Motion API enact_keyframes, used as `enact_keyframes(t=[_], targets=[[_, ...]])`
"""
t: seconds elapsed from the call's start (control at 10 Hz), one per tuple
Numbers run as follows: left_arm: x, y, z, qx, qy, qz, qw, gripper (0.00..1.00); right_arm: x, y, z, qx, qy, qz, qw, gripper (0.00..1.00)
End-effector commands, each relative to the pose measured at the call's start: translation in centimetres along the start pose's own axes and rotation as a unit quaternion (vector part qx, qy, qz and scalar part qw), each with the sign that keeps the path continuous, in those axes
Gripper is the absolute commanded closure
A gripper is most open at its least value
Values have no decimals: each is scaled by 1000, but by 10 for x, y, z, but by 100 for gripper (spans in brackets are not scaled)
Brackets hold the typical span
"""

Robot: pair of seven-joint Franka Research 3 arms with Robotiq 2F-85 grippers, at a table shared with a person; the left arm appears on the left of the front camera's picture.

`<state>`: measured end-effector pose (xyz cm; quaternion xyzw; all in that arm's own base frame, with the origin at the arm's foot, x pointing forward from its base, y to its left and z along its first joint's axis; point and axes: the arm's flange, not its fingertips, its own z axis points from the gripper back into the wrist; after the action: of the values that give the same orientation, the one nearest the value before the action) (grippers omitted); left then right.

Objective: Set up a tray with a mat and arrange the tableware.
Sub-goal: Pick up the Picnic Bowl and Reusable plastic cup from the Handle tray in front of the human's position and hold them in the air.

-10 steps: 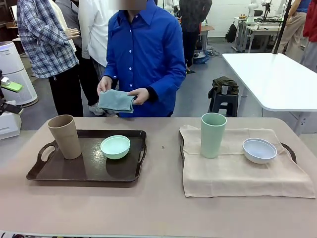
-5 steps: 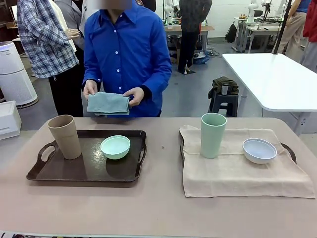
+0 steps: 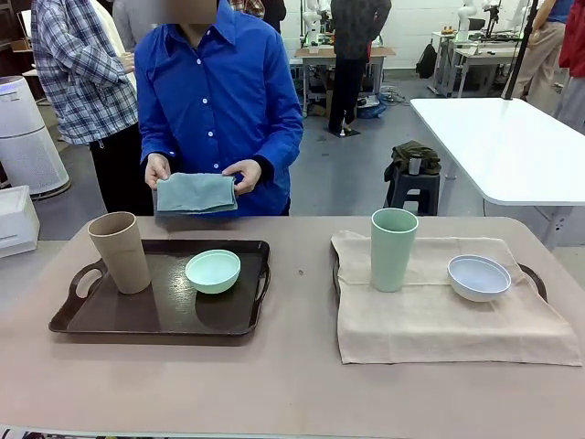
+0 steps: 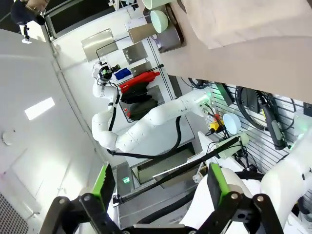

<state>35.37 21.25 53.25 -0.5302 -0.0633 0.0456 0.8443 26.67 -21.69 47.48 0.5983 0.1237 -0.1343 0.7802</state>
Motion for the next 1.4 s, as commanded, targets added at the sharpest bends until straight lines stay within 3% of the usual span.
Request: enact_keyframes(t=[0.0,1.3], targets=[[-1,3,2,-6,4,5,1000,0,-2,-2,3,3,-4,-2,1000,0],[-1,3,2,-6,4,5,1000,0,-2,-2,3,3,-4,-2,1000,0]])
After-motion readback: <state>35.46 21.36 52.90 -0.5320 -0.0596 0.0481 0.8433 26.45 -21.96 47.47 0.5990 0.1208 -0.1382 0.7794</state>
